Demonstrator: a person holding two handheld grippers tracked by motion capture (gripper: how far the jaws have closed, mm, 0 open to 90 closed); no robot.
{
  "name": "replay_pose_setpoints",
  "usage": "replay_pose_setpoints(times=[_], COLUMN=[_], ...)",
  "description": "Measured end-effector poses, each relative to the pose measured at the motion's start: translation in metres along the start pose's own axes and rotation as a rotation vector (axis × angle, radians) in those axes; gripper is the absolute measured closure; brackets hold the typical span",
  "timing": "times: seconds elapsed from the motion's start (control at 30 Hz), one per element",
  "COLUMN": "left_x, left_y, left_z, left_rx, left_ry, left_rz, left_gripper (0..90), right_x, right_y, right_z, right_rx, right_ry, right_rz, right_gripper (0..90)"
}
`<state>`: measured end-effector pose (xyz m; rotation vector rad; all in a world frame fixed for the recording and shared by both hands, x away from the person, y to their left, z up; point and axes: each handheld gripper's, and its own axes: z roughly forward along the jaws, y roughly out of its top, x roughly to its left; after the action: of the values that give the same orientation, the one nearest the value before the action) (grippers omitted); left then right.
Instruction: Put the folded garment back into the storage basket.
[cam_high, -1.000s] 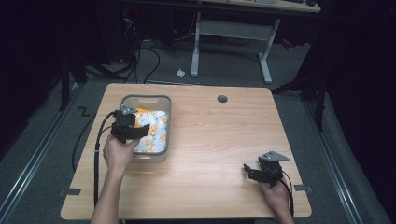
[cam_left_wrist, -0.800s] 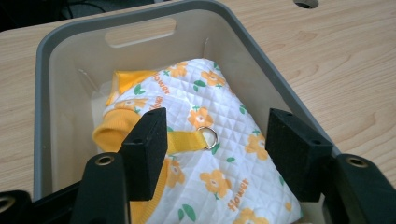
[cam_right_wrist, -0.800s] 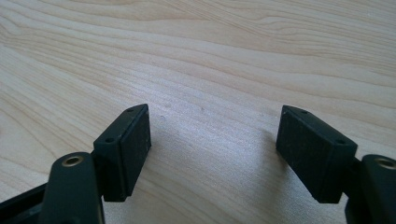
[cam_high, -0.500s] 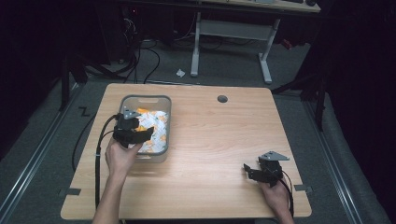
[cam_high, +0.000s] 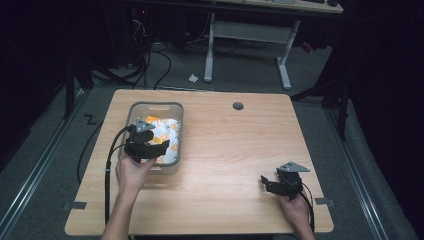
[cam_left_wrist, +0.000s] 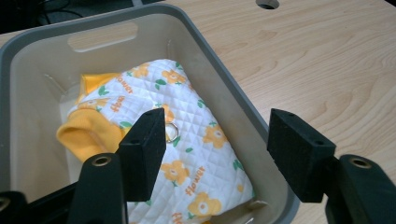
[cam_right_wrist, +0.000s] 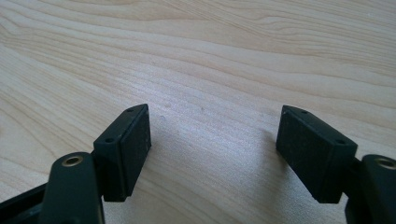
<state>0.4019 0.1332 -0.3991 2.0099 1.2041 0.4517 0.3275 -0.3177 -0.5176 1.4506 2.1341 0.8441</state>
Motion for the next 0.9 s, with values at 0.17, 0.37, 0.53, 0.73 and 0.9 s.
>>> replay_pose_setpoints(times=[0.17,0.37,0.53,0.73,0.9], left_x=[-0.004,-0.01,-0.013,-0.02,-0.024], left_y=[-0.001,-0.001,-0.001,-0.001,-0.001], left_z=[-0.001,-0.003,-0.004,-0.004,-0.005], left_rx=[0.0,-0.005,-0.013,-0.013,-0.014], left_ry=[-0.007,-0.018,-0.024,-0.042,-0.05], left_rz=[0.011,0.019,0.034,0.033,0.044], left_gripper=[37.6,37.3,37.0,36.6,36.4], right_x=[0.0,0.0,0.0,0.0,0.0], right_y=[0.0,0.0,0.0,0.0,0.0], right_z=[0.0,0.0,0.0,0.0,0.0], right_rx=[0.0,0.0,0.0,0.0,0.0], right_ry=[0.0,0.0,0.0,0.0,0.0], right_rz=[0.0,0.0,0.0,0.0,0.0], right_gripper=[26.4,26.4,26.4,26.4,26.4])
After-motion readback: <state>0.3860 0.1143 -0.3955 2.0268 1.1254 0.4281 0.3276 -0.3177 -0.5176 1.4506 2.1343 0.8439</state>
